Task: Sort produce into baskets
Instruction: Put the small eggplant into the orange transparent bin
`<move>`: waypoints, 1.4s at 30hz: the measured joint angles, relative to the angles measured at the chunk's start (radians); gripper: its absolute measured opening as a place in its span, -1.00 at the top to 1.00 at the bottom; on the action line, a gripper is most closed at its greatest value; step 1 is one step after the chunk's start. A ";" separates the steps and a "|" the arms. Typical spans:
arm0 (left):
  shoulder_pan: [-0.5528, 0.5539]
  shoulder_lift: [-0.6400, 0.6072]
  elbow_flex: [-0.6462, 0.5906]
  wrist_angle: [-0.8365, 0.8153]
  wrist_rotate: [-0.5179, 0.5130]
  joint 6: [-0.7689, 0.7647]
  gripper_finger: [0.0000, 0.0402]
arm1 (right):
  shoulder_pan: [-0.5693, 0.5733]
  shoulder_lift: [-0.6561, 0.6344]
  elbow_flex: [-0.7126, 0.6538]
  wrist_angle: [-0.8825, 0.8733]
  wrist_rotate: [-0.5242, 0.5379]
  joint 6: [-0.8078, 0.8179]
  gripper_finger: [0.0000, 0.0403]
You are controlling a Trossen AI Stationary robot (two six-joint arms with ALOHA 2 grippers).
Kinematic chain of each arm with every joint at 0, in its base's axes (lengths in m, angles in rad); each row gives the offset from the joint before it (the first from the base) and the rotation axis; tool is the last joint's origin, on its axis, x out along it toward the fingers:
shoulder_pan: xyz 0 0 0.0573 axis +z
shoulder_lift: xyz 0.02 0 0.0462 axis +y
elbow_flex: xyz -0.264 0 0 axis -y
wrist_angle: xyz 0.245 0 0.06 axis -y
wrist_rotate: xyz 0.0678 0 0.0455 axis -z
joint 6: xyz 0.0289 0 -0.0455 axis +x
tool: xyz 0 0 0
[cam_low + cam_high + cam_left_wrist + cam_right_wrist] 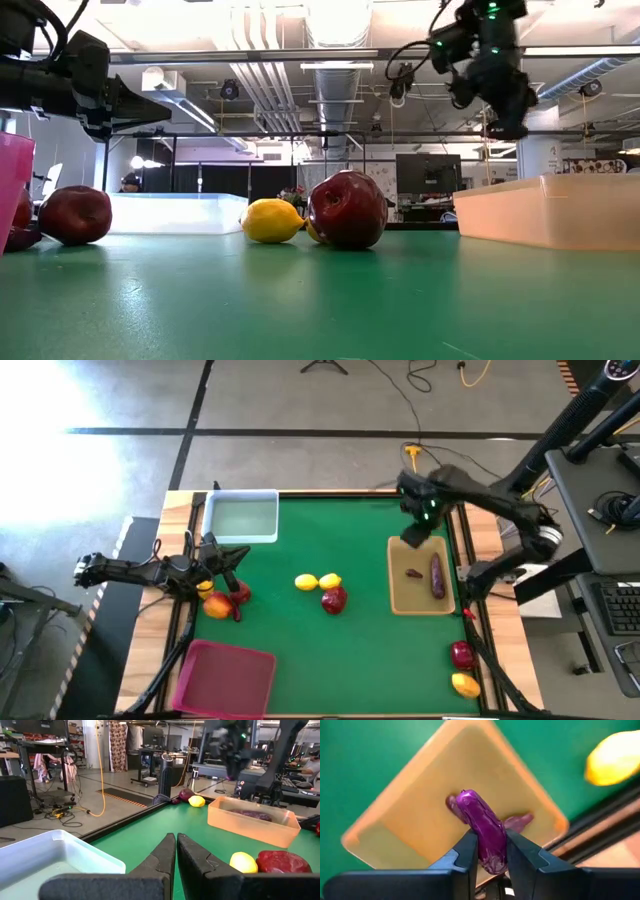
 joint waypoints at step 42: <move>0.000 0.000 0.000 0.000 0.000 0.000 0.99 | -0.076 0.269 0.184 0.324 0.428 -0.302 0.01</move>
